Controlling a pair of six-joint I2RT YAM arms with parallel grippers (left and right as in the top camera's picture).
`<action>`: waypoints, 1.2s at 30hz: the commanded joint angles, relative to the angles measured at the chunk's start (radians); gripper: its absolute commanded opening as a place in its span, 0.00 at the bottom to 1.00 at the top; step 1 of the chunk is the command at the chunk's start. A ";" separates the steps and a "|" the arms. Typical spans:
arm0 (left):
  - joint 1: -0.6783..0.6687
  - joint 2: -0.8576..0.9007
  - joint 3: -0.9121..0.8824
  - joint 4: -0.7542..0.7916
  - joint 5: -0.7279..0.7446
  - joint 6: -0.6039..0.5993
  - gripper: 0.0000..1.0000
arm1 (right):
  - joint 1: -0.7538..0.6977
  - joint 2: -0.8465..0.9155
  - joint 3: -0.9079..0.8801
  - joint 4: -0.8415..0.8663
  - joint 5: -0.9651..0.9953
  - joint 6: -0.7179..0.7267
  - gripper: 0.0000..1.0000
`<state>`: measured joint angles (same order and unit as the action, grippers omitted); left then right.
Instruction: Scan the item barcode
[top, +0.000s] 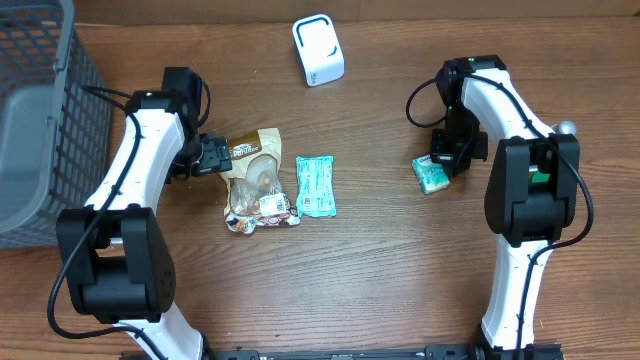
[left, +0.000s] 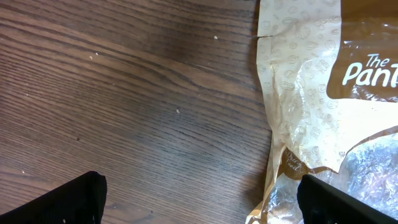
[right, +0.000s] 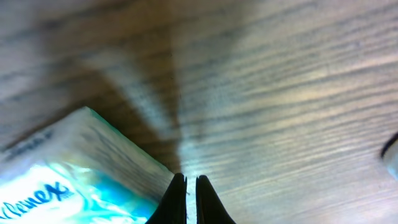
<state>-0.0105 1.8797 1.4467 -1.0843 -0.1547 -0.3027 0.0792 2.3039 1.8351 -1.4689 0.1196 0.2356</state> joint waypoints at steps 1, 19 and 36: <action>0.003 0.007 0.015 0.002 -0.010 0.019 1.00 | -0.003 0.002 0.031 0.012 -0.008 0.001 0.04; 0.003 0.007 0.014 0.002 -0.010 0.019 0.99 | 0.166 -0.004 0.163 0.004 -0.241 -0.053 0.04; 0.003 0.007 0.014 0.002 -0.010 0.019 0.99 | 0.138 -0.004 0.011 0.033 -0.018 -0.016 0.04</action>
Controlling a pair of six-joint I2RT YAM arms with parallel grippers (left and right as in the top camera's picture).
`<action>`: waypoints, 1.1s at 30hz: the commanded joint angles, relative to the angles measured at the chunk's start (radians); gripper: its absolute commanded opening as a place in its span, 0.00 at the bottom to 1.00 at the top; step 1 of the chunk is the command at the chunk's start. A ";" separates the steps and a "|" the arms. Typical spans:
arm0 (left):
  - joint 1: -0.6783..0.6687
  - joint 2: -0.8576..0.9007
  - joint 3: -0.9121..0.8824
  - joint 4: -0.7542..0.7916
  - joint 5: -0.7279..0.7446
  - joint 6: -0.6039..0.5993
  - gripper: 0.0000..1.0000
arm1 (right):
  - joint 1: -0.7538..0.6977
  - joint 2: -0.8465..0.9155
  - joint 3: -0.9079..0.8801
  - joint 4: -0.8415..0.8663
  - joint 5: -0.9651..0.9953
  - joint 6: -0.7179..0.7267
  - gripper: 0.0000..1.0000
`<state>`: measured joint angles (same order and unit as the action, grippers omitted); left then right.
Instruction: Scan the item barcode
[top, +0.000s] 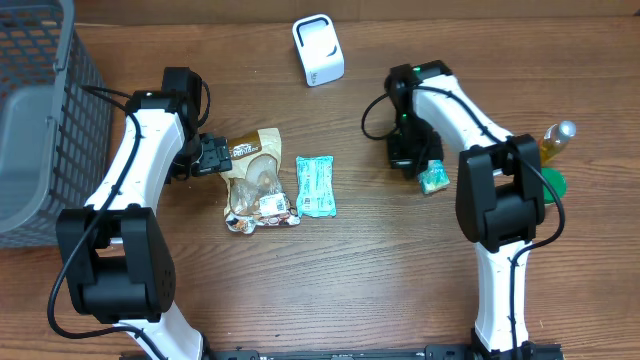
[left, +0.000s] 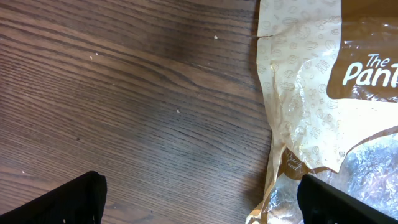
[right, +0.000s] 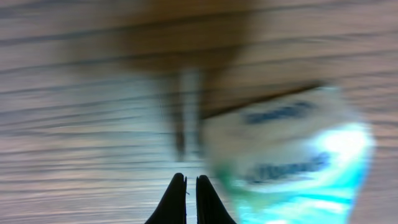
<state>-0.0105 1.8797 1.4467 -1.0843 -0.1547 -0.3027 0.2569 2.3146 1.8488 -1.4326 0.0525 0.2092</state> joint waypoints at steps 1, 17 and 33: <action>0.003 0.007 0.015 0.002 -0.010 0.019 0.99 | -0.052 -0.014 -0.002 -0.003 0.053 0.010 0.04; 0.003 0.007 0.015 0.002 -0.010 0.019 0.99 | -0.203 -0.014 -0.002 -0.048 0.098 -0.057 0.06; 0.003 0.007 0.015 0.002 -0.010 0.019 1.00 | -0.242 -0.014 -0.002 -0.130 0.065 -0.028 0.07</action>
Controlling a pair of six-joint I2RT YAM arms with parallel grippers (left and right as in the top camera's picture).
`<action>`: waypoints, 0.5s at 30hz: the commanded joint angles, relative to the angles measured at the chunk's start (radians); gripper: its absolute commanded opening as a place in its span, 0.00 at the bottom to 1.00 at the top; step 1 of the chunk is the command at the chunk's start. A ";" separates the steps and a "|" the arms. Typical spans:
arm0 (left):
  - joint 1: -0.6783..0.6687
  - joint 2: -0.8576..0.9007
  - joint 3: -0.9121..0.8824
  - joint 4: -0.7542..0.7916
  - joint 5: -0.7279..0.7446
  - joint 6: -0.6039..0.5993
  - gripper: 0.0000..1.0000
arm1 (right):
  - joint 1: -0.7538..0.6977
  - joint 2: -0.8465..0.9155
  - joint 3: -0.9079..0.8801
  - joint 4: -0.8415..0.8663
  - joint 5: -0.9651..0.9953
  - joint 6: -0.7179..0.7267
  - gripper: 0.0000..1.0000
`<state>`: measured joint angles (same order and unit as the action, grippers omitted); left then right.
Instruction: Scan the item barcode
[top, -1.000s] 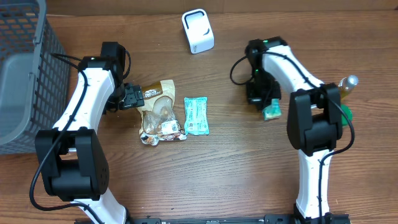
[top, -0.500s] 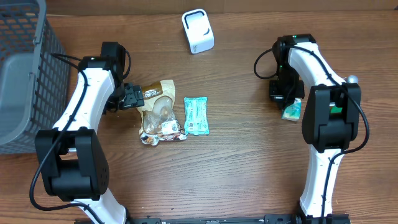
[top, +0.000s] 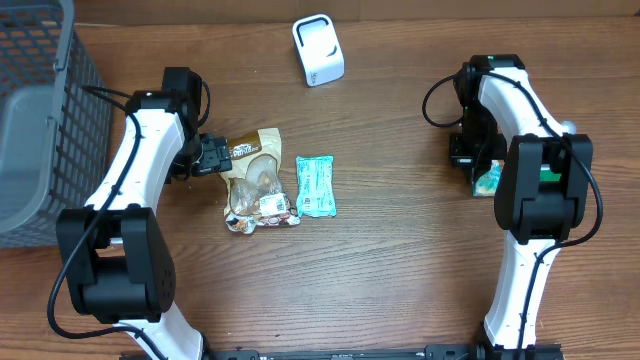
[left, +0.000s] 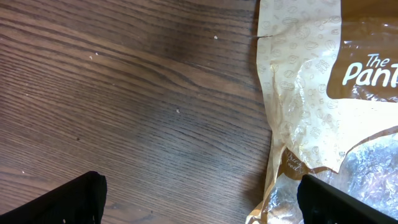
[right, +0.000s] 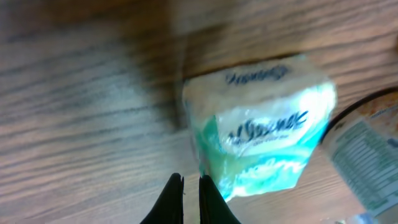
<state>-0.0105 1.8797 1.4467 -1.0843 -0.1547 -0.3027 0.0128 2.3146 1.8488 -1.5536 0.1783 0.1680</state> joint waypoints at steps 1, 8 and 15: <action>0.003 0.007 0.015 0.002 -0.010 0.019 0.99 | 0.005 -0.014 -0.002 -0.010 -0.065 0.014 0.07; 0.003 0.007 0.015 0.002 -0.010 0.019 1.00 | 0.061 -0.028 0.038 0.013 -0.341 0.013 0.09; 0.003 0.007 0.015 0.002 -0.010 0.019 1.00 | 0.164 -0.029 0.062 0.114 -0.453 0.007 0.11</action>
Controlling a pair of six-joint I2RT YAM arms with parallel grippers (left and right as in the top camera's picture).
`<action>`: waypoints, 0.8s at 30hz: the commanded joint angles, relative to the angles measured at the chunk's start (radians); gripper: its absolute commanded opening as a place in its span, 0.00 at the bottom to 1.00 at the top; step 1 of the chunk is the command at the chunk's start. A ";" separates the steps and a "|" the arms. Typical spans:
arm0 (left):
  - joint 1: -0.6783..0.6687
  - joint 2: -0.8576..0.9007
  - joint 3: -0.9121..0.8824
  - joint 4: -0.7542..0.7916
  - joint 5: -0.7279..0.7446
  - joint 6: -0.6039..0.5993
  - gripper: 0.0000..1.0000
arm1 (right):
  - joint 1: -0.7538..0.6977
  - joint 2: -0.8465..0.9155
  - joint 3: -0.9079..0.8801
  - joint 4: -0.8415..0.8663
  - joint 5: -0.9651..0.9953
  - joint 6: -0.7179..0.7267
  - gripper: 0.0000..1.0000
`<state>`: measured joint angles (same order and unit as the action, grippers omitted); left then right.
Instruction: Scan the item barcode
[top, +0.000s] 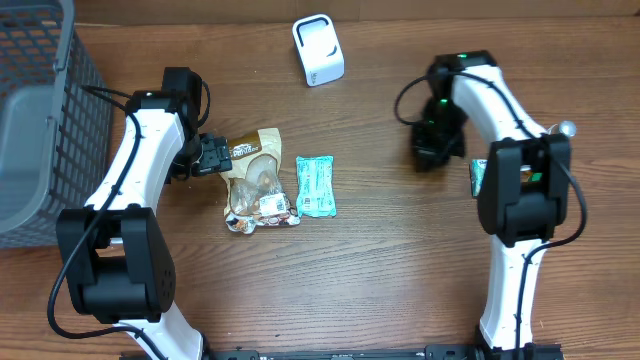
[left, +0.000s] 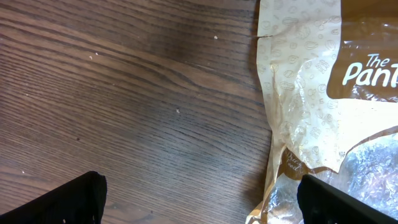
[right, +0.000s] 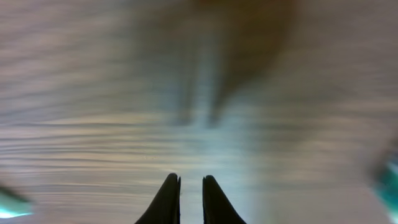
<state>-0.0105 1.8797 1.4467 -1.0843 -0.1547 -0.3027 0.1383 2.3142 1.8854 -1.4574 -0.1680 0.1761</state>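
The white barcode scanner (top: 318, 50) stands at the back of the table. A brown snack bag (top: 255, 180) and a flat teal tissue pack (top: 316, 186) lie side by side in the middle. My left gripper (top: 215, 155) rests at the bag's left edge and is open, one of its fingers (left: 68, 199) over bare wood and the other by the bag (left: 311, 106). A small teal Kleenex pack (top: 477, 177) lies at the right, partly behind my right arm. My right gripper (top: 432, 150) is left of it over bare wood, its jaws (right: 191, 199) a narrow slit apart, holding nothing.
A grey wire basket (top: 40, 120) fills the far left. At the right edge a bottle's grey cap (top: 567, 128) shows behind my right arm. The right wrist view is blurred wood with teal slivers at both edges.
My right gripper has moved left, from beside the Kleenex pack to bare wood left of it. Its jaws stand slightly wider apart. The left arm and the bag are unchanged.
My right gripper, shut, was at the Kleenex pack, then left of it. Then the pack lay further right, near the bottle, with the gripper beside it. Now the gripper is back to the left with nothing in it. The left gripper stayed open at the bag throughout.
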 joint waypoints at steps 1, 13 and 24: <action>0.003 0.007 0.015 0.002 -0.010 0.019 1.00 | 0.054 -0.028 0.025 0.034 -0.132 -0.001 0.10; 0.003 0.007 0.015 0.002 -0.010 0.019 0.99 | 0.249 -0.028 0.025 0.179 -0.214 -0.002 0.54; 0.003 0.007 0.015 0.044 -0.002 0.018 1.00 | 0.273 -0.028 0.025 0.217 -0.216 -0.001 0.85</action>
<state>-0.0105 1.8797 1.4467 -1.0634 -0.1547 -0.3027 0.4175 2.3146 1.8858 -1.2446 -0.3782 0.1802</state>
